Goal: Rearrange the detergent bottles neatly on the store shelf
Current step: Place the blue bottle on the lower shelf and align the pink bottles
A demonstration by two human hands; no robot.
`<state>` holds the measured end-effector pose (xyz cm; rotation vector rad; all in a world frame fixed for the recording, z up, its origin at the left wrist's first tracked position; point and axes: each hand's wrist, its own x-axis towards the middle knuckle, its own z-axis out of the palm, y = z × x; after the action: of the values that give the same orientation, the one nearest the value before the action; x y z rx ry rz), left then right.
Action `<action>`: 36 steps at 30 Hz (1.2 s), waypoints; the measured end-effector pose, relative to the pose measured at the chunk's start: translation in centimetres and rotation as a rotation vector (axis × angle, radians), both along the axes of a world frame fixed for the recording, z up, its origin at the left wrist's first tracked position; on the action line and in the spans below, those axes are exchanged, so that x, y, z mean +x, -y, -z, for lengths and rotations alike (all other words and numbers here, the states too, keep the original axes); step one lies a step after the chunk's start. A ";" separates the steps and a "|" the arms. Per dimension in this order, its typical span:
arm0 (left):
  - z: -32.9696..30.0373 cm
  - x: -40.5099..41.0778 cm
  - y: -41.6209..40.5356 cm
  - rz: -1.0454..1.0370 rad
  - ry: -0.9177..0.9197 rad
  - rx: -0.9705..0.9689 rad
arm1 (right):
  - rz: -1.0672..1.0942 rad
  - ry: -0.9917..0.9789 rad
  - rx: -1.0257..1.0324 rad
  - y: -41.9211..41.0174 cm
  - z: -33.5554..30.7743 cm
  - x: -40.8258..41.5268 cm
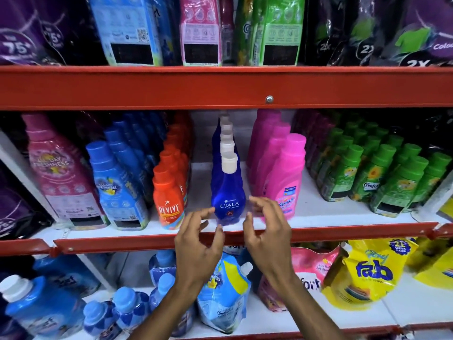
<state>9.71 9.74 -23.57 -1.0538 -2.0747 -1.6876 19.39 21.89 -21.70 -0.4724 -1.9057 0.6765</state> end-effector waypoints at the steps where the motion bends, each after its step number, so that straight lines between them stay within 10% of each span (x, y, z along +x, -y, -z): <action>1: -0.1 -0.2 -0.2 0.000 0.053 0.003 | -0.012 0.055 -0.065 0.0 0.3 -0.6; 30: -0.9 -2.4 -1.8 0.058 0.242 -0.052 | -0.119 0.132 -0.395 -1.6 0.2 -2.1; 36: -0.9 -1.3 -0.4 0.038 0.252 0.046 | 0.036 -0.134 -0.318 0.4 0.1 -1.4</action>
<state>8.46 10.19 -22.63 -0.9127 -2.1635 -1.9665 17.97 21.48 -21.82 -0.6426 -1.6664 0.9689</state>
